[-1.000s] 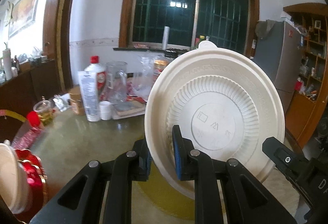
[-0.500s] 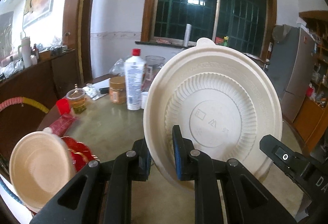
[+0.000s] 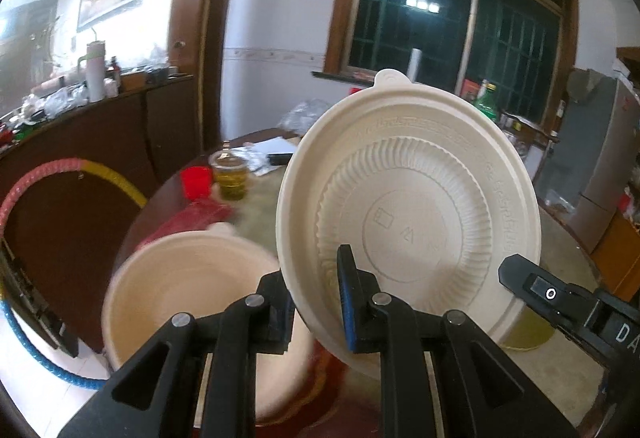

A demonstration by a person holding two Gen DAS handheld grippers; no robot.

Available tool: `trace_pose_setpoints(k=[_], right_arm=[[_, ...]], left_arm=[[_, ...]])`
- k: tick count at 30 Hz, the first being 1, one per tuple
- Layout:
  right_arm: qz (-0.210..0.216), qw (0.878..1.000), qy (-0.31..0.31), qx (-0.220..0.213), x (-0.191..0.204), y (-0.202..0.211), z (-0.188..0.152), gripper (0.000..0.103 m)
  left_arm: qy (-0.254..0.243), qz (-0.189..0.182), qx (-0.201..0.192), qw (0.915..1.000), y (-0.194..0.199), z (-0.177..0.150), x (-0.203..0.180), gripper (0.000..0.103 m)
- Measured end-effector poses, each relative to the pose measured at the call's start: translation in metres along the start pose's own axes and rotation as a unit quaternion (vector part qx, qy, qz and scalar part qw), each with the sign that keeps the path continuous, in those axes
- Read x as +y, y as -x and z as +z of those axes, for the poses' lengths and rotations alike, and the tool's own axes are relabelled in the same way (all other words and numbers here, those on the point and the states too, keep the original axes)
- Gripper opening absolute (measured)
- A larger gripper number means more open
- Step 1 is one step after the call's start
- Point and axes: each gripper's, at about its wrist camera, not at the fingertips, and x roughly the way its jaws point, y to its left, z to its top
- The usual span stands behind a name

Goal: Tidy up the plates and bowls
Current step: 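Carry the beige bowl with both tools over the red plate stack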

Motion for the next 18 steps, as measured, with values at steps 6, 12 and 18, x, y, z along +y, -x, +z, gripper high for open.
trace_pose_setpoints(k=[6,12,18], right_arm=[[0.027,0.999,0.012,0.03,0.024,-0.014,-0.012,0.01],[0.049,0.997,0.021,0.06,0.041,-0.021,-0.018,0.01],[0.065,0.993,0.026,0.09,0.051,-0.026,-0.021,0.01]], left_arm=[[0.006,0.017,-0.001,0.9998,0.009,-0.002,0.024,0.018],[0.005,0.021,0.001,0.9998,0.019,-0.004,0.039,0.019],[0.001,0.017,0.009,0.9998,0.025,-0.005,0.05,0.019]])
